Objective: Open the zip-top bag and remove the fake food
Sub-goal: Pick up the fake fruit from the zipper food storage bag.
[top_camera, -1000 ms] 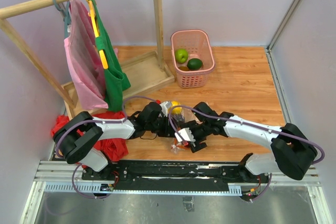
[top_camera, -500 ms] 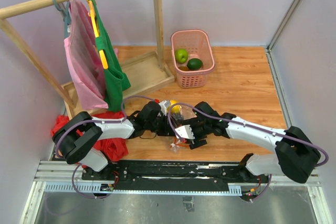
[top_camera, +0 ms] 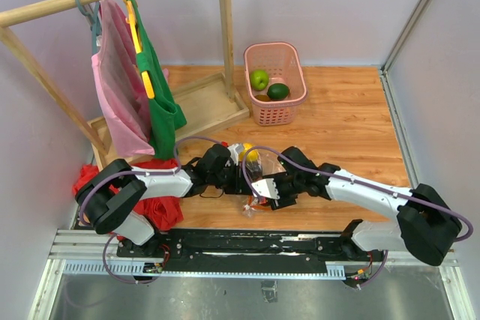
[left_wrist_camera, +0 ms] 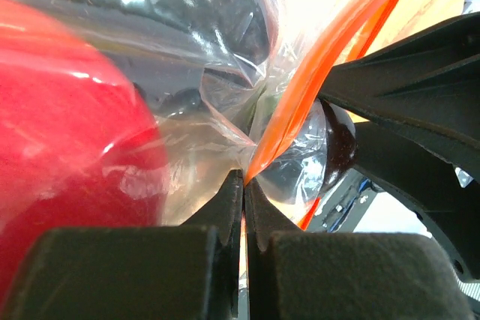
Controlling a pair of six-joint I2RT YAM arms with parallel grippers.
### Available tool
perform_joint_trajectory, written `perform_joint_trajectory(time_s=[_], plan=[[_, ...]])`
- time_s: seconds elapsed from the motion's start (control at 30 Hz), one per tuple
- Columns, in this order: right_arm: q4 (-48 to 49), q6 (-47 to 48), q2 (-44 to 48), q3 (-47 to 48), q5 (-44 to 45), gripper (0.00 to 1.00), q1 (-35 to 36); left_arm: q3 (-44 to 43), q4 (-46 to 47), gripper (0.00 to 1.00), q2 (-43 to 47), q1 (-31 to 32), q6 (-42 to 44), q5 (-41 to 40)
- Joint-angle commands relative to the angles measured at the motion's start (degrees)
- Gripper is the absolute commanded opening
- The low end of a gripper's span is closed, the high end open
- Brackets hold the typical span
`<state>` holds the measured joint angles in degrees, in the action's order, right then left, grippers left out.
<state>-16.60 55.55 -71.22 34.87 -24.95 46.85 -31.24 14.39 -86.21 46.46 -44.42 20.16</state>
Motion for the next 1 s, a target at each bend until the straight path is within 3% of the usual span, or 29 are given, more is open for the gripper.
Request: perform_joint_trajectory(time_s=[0.0,0.37,0.77,0.87,0.97], plan=[[-3.01,-2.83,-2.14,2.18,-4.12,0.56,-0.25,0.76,-7.69,0.00,-2.69,-0.67,-1.63,-0.13],[-3.49,-6.84,-7.08,6.24,-5.44,0.65,2.09,0.22,-5.59,0.00,-4.28,-0.67,-1.83,3.14],[4.07,-16.32,-10.78,6.68,-2.13,0.72,3.42,-0.74,-2.52,0.00,-8.27,-0.67,-2.27,9.47],[5.14,-16.87,-11.36,6.63,-1.29,0.69,3.40,-0.93,-2.20,0.00,-8.99,-0.67,-2.41,10.51],[5.03,-16.90,-11.44,6.87,-0.51,0.57,3.39,-0.85,-1.99,0.00,-9.06,-0.67,-2.34,10.88]])
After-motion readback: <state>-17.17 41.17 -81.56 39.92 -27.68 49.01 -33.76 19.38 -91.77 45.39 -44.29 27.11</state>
